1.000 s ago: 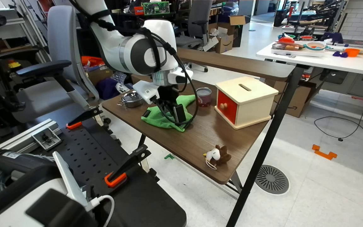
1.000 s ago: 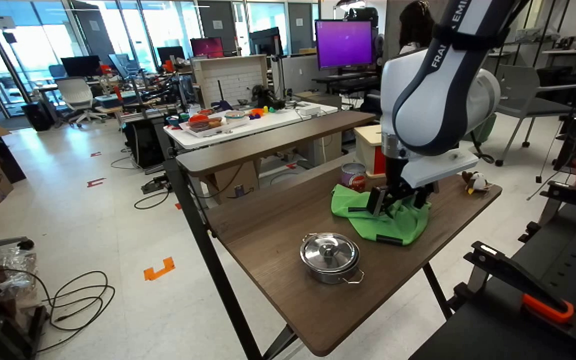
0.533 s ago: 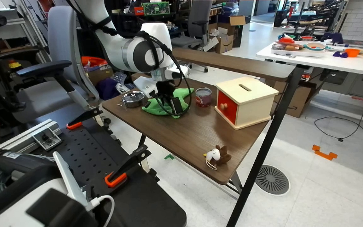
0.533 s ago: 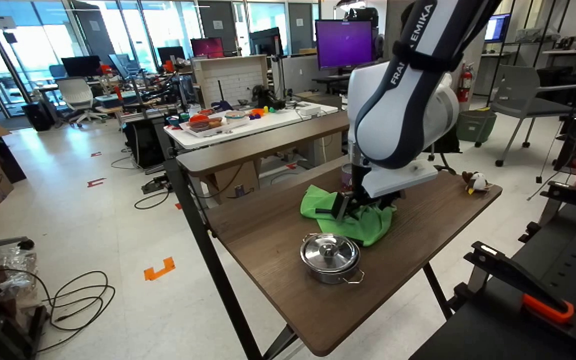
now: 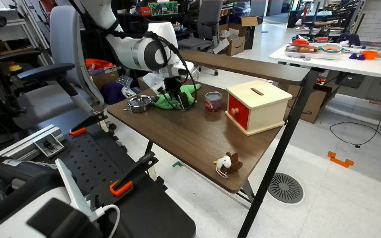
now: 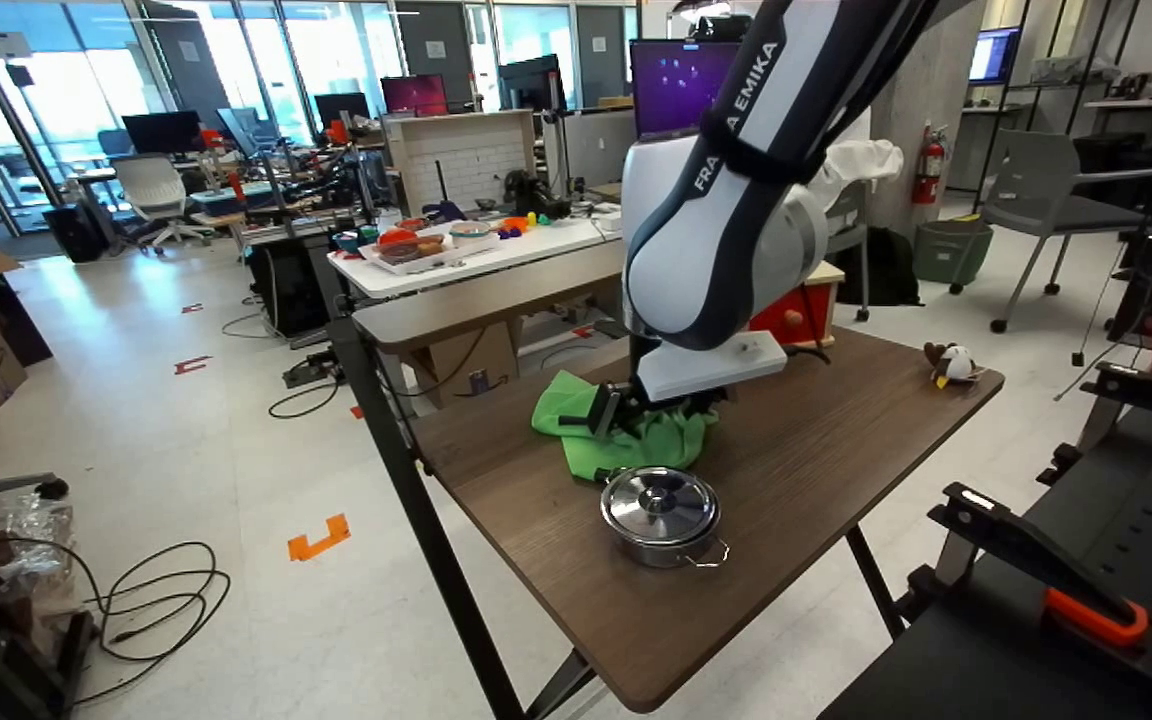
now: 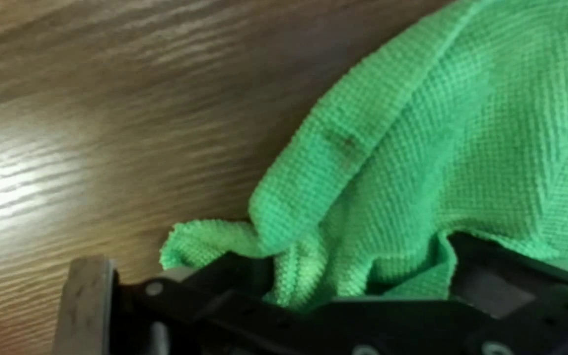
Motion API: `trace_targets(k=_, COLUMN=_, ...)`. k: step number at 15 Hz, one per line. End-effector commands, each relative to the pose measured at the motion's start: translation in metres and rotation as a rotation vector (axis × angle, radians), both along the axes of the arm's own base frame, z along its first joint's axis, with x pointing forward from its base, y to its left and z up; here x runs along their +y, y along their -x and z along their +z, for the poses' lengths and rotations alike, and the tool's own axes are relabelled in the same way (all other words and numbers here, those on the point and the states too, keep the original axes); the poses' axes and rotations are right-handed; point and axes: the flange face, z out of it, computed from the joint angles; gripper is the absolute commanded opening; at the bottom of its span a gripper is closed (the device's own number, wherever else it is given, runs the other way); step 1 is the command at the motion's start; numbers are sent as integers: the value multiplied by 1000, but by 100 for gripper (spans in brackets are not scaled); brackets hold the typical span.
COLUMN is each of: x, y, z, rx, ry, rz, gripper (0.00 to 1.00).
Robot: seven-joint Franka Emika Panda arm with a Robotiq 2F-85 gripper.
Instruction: Move the green cloth to the left
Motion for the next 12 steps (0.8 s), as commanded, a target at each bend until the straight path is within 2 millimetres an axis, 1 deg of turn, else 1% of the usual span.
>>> trace_targets(k=1, x=20, y=-15, z=-21, rx=10, ry=-11, rz=-28, gripper=100)
trace_targets(k=4, x=26, y=-20, z=-16, rx=13, ry=-19, rz=-32, gripper=100)
trace_targets(k=7, x=32, y=-23, z=-2, rx=8, ry=-39, rz=-29, gripper=100)
trace_targets(k=11, x=37, y=-11, z=27, rx=-10, ry=-68, rz=-5, gripper=100)
trace_targets(k=12, x=36, y=-6, z=40, rx=-24, ry=-61, rz=0, gripper=100)
